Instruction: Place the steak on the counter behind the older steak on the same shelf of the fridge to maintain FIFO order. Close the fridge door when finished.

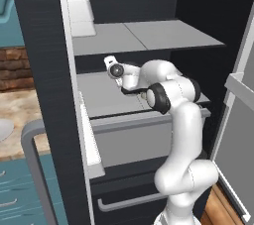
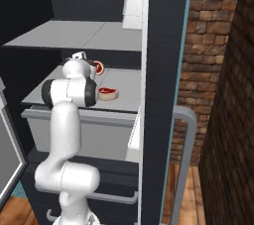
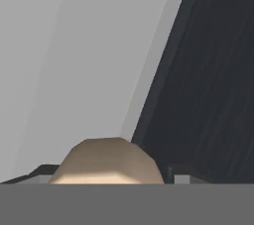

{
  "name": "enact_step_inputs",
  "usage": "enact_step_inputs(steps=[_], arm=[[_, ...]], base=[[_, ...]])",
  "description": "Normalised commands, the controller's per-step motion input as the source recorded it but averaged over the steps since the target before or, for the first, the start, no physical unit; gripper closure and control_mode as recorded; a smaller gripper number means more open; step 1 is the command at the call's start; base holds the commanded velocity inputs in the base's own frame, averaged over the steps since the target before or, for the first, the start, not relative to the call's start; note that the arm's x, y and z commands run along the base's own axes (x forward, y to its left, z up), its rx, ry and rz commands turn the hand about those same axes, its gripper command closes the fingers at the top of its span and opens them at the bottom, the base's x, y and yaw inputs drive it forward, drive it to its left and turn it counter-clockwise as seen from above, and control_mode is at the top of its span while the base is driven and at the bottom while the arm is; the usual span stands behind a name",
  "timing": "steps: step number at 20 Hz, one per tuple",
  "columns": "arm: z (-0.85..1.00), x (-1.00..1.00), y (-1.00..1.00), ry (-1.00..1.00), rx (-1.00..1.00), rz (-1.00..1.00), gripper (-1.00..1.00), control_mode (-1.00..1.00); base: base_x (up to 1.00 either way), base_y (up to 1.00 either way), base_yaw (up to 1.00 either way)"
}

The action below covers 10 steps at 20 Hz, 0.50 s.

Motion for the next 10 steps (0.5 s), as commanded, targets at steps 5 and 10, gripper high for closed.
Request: enact_step_inputs(steps=[5,10], arm=[[-0.43,0.14,0.00,0.00,-0.07,0.02,-1.00,-1.00],[-0.28,-0.20,0.00,0.00,-0.07,0.03,-1.00,-1.00]], base=[[0.00,0.00,0.00],[0.00,0.00,0.00]])
